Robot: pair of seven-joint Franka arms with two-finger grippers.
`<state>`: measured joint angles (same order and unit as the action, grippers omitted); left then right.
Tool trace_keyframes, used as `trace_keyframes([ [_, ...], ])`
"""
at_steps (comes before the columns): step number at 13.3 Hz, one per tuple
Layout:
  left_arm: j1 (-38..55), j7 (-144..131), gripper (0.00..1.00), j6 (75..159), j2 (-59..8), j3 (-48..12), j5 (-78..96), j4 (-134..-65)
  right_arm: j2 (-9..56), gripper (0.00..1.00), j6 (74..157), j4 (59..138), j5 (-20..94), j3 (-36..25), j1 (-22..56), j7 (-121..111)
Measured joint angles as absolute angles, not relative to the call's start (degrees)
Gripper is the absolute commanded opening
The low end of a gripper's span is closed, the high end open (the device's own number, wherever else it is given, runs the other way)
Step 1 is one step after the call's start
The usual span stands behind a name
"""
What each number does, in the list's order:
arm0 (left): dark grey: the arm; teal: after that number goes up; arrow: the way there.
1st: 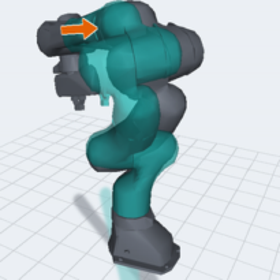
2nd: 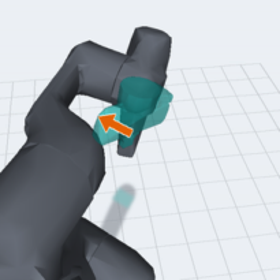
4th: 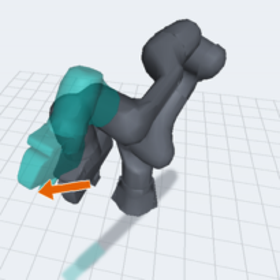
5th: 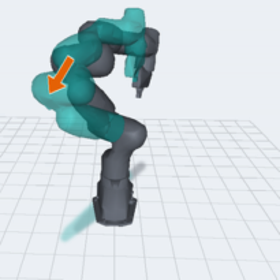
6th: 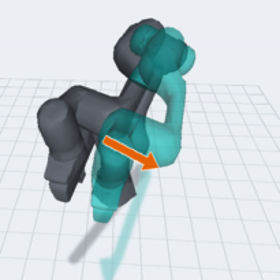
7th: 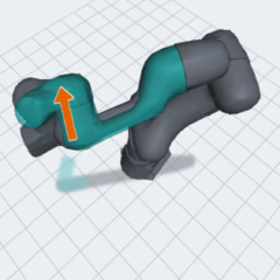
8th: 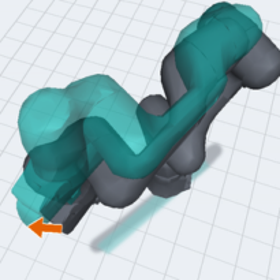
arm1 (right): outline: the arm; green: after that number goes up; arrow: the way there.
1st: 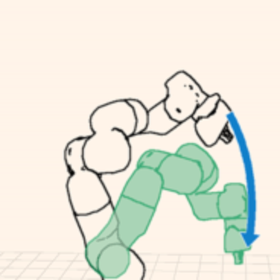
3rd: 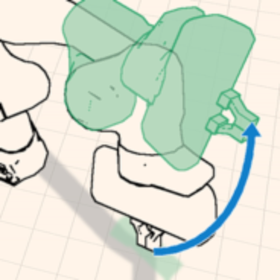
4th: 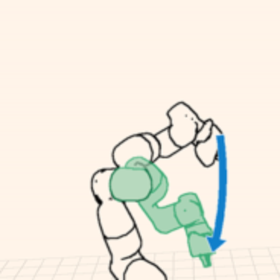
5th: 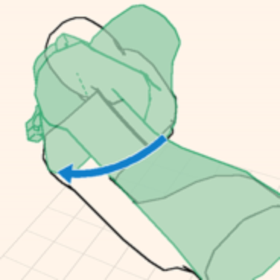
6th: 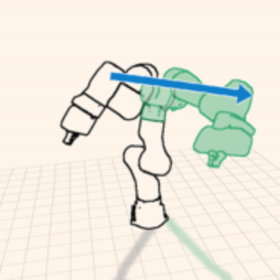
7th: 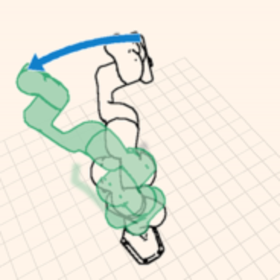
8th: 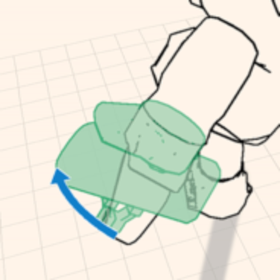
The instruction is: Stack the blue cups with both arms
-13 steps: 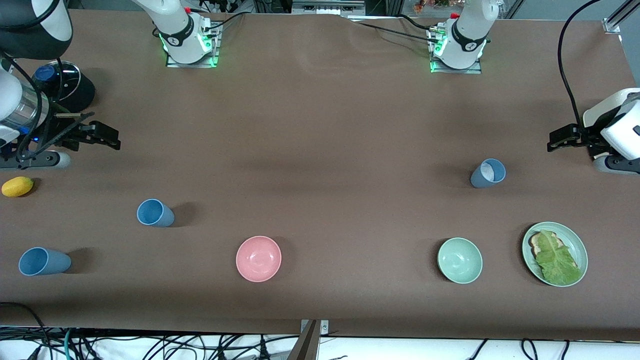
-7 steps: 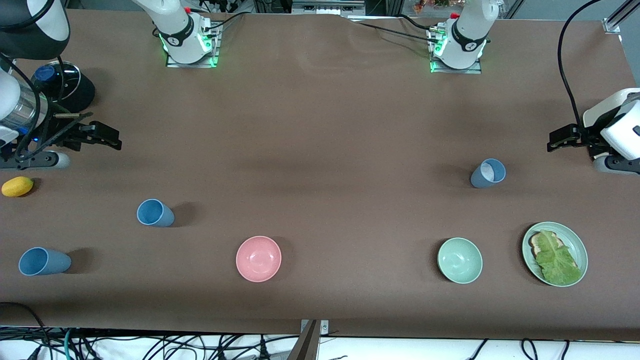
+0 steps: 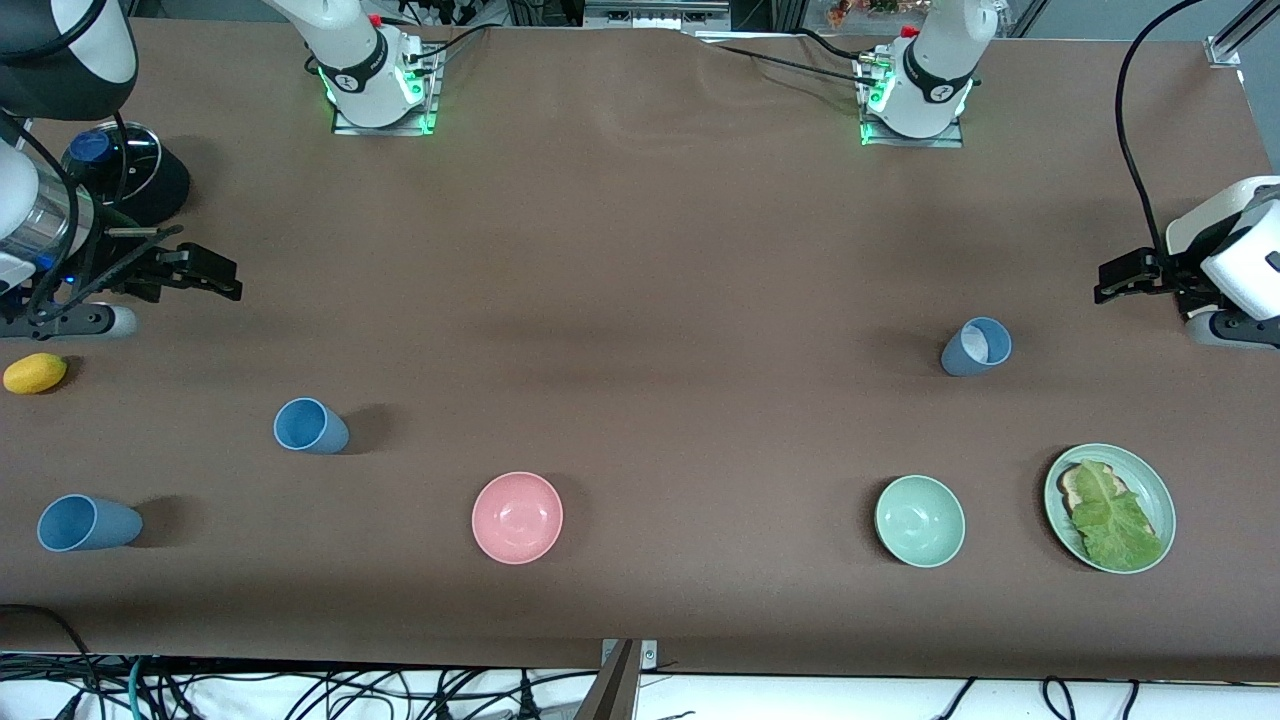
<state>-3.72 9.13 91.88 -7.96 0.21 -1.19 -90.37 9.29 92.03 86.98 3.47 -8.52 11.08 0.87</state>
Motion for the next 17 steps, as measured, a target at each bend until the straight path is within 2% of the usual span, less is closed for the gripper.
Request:
trace_keyframes([
  [13,-3.72,9.13,1.0,91.88,-8.3,0.21,-1.19,-90.38,9.29,1.0,93.04,86.98,3.64,-8.3,11.16,0.86],
  [17,-4.05,8.85,1.0,91.92,-12.04,0.36,-1.19,-90.69,9.3,1.0,93.84,86.98,3.64,-8.44,10.9,0.86],
])
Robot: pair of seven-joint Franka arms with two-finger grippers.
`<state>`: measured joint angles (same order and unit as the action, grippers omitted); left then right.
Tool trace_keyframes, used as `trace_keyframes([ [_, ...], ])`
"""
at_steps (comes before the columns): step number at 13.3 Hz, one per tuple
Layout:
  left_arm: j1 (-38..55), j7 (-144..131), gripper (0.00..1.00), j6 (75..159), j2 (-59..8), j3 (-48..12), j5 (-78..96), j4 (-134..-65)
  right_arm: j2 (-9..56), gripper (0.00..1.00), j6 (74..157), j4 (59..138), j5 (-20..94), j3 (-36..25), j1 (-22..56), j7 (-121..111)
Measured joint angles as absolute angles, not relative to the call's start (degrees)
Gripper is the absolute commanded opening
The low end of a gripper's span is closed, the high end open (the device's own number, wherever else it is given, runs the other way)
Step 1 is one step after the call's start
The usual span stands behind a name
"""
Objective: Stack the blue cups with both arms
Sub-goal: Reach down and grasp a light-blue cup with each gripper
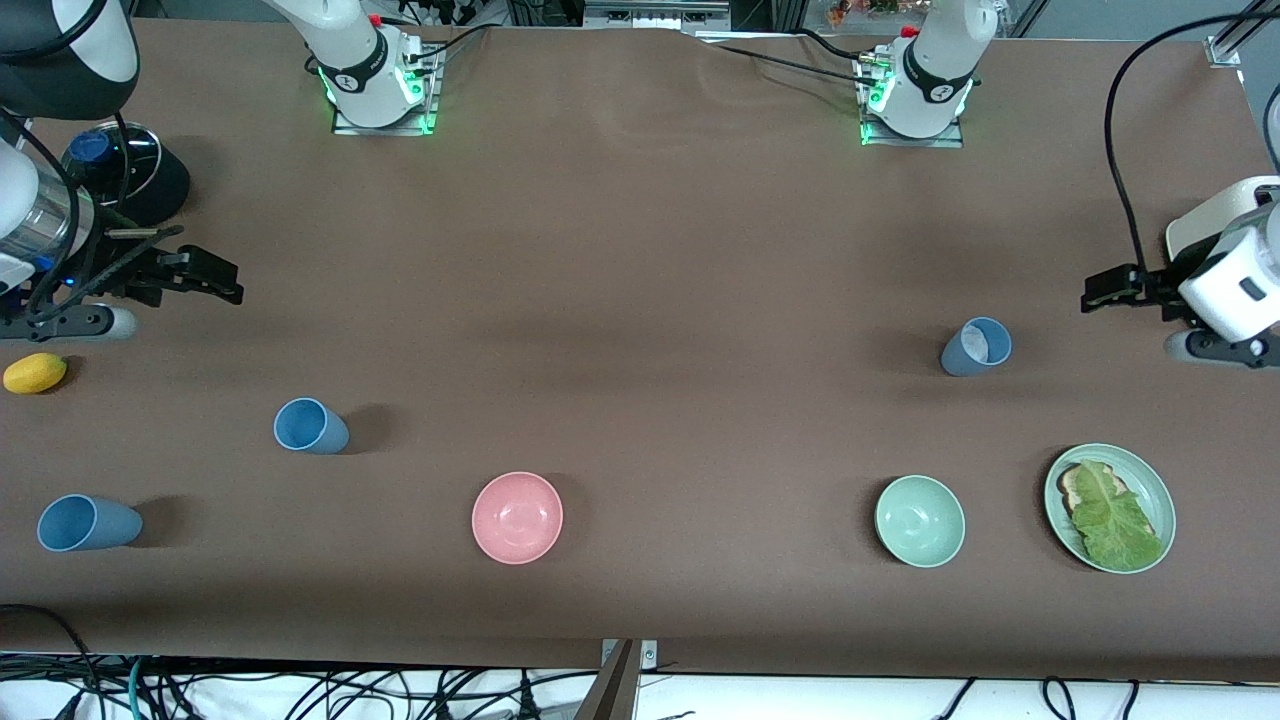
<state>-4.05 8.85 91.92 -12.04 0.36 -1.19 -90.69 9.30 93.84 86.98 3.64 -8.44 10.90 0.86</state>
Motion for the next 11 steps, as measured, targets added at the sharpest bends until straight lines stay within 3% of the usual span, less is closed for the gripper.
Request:
trace_keyframes([
  [4,-5.6,8.85,1.0,96.25,-18.03,0.62,-1.19,-92.65,10.08,1.0,97.62,86.99,3.61,-8.53,10.56,0.86],
  [11,-7.95,8.93,1.0,113.05,-17.48,0.62,0.59,-107.74,15.15,1.0,103.78,87.01,0.07,-8.55,10.53,0.81],
])
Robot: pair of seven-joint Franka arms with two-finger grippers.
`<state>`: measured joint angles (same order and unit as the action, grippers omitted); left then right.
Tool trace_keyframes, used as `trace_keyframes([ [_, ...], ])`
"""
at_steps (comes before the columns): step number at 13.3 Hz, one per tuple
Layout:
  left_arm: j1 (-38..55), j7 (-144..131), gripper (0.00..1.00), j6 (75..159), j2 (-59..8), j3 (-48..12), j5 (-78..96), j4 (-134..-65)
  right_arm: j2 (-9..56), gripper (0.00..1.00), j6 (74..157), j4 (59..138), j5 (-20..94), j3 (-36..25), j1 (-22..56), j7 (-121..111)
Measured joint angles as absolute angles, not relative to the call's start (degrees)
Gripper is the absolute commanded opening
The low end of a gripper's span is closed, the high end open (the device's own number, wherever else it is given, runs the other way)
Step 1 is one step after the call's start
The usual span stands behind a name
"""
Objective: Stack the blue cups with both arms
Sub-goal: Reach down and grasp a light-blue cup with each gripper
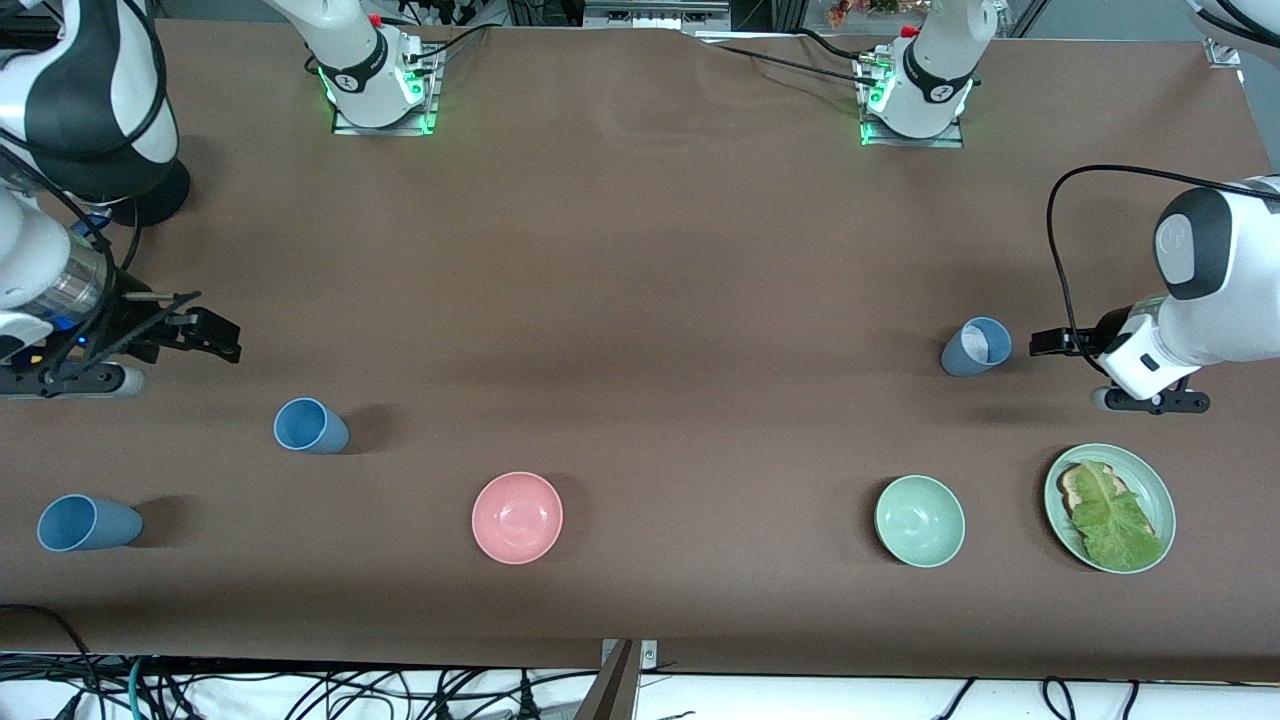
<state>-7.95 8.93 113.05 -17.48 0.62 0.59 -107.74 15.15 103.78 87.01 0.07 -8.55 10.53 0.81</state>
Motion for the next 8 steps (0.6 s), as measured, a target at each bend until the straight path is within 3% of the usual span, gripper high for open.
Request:
trace_keyframes([
  [4,-7.99,8.94,1.0,123.1,-15.12,0.5,1.14,-117.85,21.71,1.0,106.53,87.48,-4.81,-8.58,9.78,-2.14],
  [8,-7.98,8.96,1.0,126.66,-14.7,0.28,1.15,-121.52,29.73,1.0,112.44,87.33,-0.8,-8.63,7.47,-3.97],
])
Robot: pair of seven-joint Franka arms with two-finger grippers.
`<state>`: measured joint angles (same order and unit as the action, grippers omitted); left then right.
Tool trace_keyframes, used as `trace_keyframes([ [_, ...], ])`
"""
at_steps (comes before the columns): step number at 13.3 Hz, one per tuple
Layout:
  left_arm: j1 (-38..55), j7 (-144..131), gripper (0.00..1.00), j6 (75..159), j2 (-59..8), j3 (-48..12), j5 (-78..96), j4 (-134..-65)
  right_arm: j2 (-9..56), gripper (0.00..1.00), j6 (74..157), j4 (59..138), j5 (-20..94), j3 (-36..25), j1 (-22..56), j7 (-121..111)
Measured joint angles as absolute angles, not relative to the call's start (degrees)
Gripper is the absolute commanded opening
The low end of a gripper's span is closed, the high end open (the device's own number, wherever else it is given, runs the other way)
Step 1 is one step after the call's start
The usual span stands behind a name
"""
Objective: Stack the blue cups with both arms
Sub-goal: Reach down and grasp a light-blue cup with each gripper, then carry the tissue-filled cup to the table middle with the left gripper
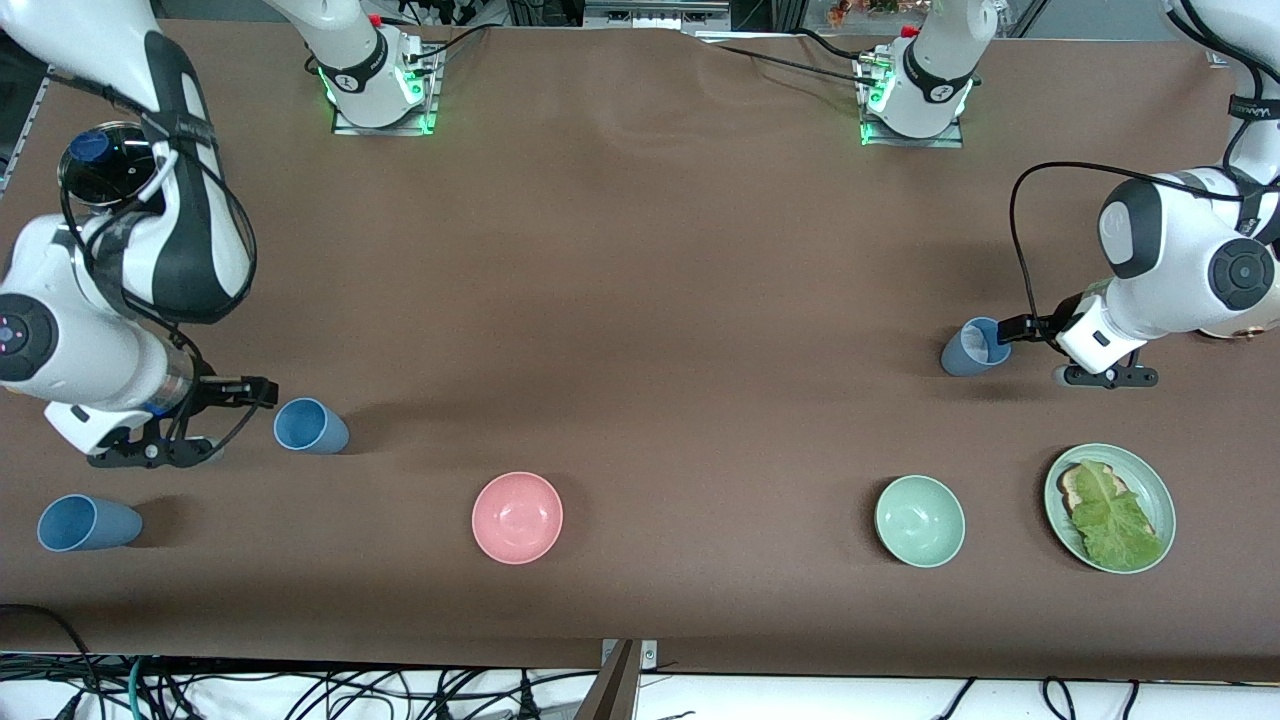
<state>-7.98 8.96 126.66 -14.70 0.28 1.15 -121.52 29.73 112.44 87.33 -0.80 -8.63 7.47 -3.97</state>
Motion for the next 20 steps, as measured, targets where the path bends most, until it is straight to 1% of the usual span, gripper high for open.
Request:
trace_keyframes([
  [4,-7.96,8.96,0.99,127.16,-14.88,-0.09,1.15,-122.24,33.04,1.0,116.06,87.28,1.74,-8.59,6.79,-5.78],
  [5,-7.96,8.96,0.93,127.16,-14.93,-0.13,1.15,-122.5,33.3,1.0,116.12,87.27,1.79,-8.58,6.78,-5.82],
  [7,-7.95,8.96,0.86,127.17,-15.3,-0.38,1.15,-122.96,33.73,0.99,116.19,87.27,1.8,-8.63,6.35,-5.86],
  [8,-7.94,8.97,0.76,127.19,-15.64,-0.55,1.15,-123.02,34.07,0.99,116.5,87.27,1.81,-8.63,5.9,-6.26],
  [9,-7.94,8.97,0.63,127.24,-16.01,-0.69,1.15,-123.02,34.55,0.99,117.14,87.27,1.92,-8.64,5.47,-7.08],
  [10,-7.94,8.97,0.45,127.42,-16.36,-0.78,1.15,-123.02,35.21,0.99,117.89,87.29,2.03,-8.64,5.09,-7.65],
  [11,-7.94,8.97,0.25,127.63,-16.68,-0.83,1.15,-123.02,36.02,0.99,118.63,87.3,2.24,-8.64,4.82,-7.86],
  [12,-7.94,8.97,0.08,127.81,-16.91,-0.85,1.15,-123.02,36.71,0.99,119.17,87.3,2.82,-8.64,4.72,-7.95],
  [13,-7.94,8.97,0.0,127.95,-17.05,-0.85,1.15,-123.02,37.2,0.99,119.44,87.3,3.59,-8.63,4.72,-8.01],
  [15,-7.94,8.97,0.0,128.09,-17.12,-0.86,1.15,-122.95,37.58,0.87,119.57,87.29,4.57,-8.56,4.72,-8.02],
  [20,-7.84,8.44,0.0,128.12,-17.13,-1.01,1.22,-121.72,38.18,0.23,119.57,87.29,5.38,-8.54,4.72,-8.03],
])
